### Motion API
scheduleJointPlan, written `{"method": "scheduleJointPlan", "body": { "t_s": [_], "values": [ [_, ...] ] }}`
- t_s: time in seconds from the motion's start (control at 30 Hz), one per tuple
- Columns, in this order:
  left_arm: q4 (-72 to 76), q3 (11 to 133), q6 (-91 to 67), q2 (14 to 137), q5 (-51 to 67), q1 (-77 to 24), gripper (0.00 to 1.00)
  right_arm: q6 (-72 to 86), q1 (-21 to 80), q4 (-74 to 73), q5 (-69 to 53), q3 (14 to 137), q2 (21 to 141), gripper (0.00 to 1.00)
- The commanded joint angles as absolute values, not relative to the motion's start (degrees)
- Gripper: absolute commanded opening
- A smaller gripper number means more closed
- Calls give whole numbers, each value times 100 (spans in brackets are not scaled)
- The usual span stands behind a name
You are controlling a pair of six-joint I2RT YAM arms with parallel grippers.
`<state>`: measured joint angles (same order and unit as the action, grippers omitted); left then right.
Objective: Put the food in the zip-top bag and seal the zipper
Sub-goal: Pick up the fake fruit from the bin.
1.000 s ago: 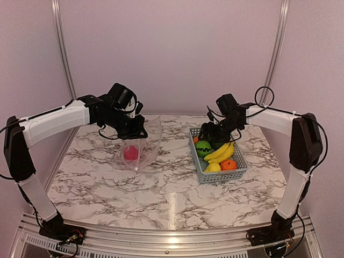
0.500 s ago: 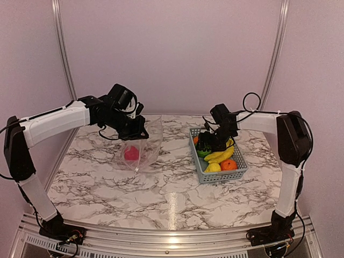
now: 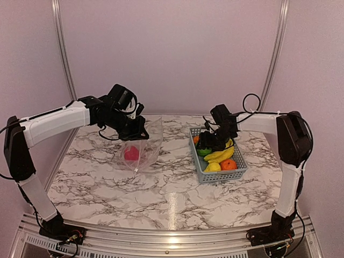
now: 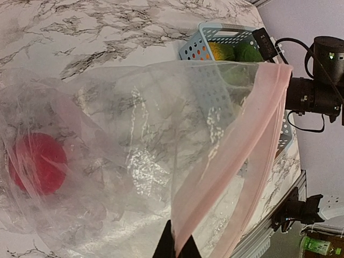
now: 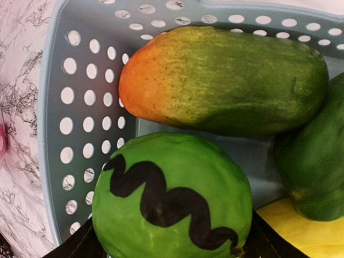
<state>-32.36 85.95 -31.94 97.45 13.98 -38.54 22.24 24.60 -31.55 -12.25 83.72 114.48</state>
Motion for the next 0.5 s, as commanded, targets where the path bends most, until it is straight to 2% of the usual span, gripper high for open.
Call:
{"method": "scheduleJointPlan", "body": {
  "t_s": [0.0,0.3,0.47],
  "values": [
    [-3202,8622,-3173,9763,1479,-3858,0,2124,2417,-3236,-1092,8283,10644,59],
    [-3044,8640,-3264,9930,1527,-3858,0,1799,3062,-3544,-947,8271,9366,56],
    [-2971,8659,-3364,10035,1644,-3858,0,1685,3634,-3654,-1024,8714,9083,54]
  ]
}}
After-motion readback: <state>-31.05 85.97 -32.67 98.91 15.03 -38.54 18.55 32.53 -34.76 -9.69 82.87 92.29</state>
